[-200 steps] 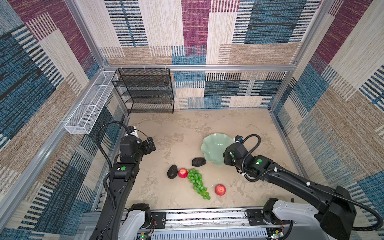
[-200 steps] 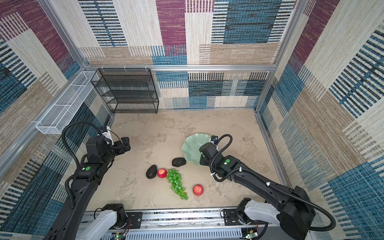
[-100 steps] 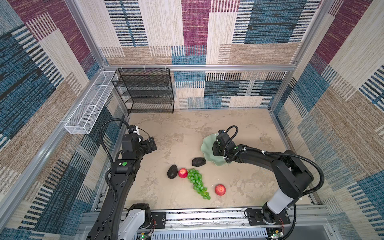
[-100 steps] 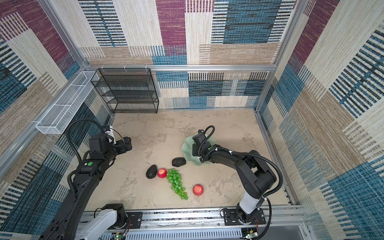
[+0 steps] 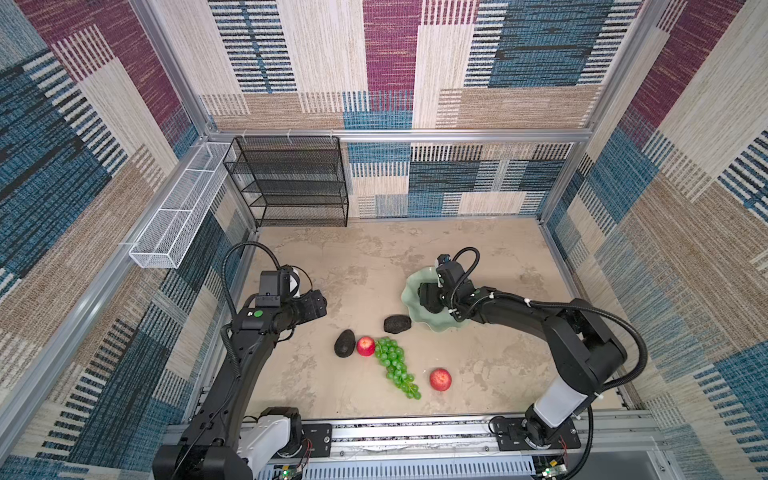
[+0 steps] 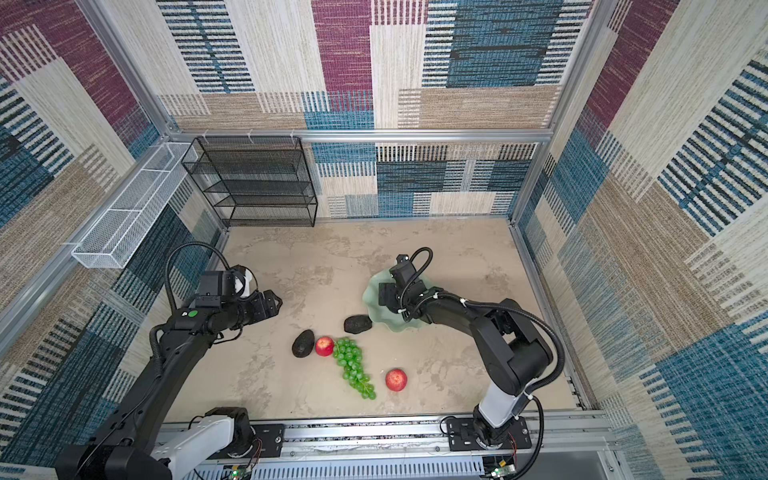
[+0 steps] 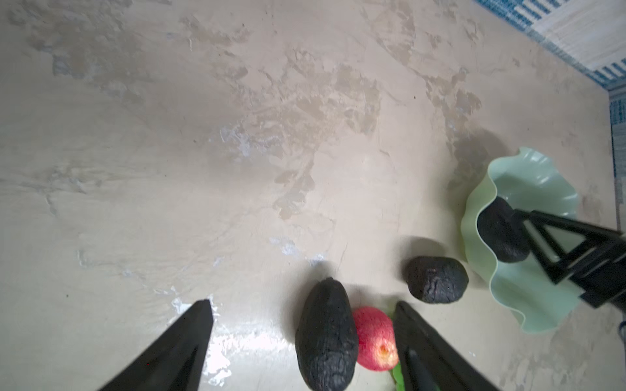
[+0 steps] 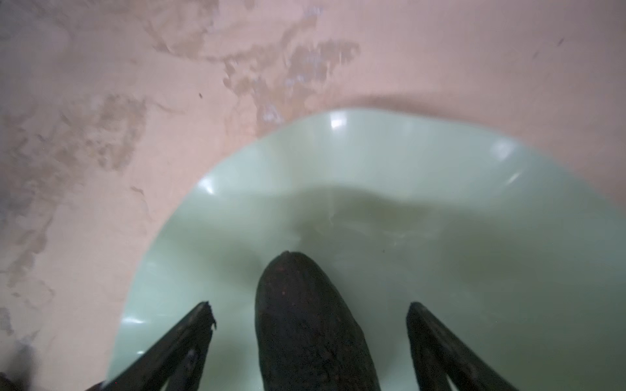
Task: Place and organize the fake fruits in the fruit bowl
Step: 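Carry the avocado into the green bowl and release it with the right gripper, then grasp the avocado beside the apple with the left gripper while the right gripper withdraws, then reach the left gripper over the bowl and release the avocado inside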
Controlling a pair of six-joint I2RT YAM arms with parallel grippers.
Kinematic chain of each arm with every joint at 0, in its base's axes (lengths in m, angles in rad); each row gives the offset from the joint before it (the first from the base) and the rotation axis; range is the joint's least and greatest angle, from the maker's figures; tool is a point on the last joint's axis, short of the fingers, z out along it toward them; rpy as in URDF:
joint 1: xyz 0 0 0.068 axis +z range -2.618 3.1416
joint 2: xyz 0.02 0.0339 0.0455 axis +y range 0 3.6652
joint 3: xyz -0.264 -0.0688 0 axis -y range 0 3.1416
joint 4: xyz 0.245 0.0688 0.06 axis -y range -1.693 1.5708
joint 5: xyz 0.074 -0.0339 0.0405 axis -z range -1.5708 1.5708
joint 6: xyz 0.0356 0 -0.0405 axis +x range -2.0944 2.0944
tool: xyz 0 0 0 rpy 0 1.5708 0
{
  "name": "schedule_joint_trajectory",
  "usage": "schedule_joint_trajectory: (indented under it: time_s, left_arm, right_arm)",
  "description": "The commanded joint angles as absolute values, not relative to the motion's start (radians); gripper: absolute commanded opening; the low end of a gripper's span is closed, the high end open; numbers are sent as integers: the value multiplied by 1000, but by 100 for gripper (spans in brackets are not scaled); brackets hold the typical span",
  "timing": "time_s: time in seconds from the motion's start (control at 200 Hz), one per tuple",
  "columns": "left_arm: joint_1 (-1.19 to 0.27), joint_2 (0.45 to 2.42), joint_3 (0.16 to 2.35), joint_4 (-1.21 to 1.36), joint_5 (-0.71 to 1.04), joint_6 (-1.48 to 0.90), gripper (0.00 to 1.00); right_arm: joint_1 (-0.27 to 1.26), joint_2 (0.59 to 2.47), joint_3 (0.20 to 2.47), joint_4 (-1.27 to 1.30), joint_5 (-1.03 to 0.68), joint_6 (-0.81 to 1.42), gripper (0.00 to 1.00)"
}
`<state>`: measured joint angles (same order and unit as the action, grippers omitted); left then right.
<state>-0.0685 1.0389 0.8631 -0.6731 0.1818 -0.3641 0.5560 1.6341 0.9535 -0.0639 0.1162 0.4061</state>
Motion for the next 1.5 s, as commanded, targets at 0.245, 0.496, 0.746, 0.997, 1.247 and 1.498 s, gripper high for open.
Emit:
schedule_joint_trajectory:
  time_s: [0.245,0.496,0.746,0.997,1.247,1.498]
  left_arm:
    - [-284,1047,777,-789,155,-517,86]
    - [-356,1147,754,-717,116,-553,86]
    - [-372,1268,741,-651,89,-548,79]
    - [-374,1314,746,-641,96,-516,50]
    - [-377,1212,860,-668,171,-463,49]
    - [-503,1465,1280,-667,197,-323,49]
  right_arm:
    - [526,1427,928,61,147,391,100]
    - [527,1406,876,77,132,398,100]
    - [525,1406,863,93,125,393,100]
    - [523,1428,873,113,119,388,100]
    - [510,1397,826,180,92,400,100]
    - [486,1172,589,332,148,499,100]
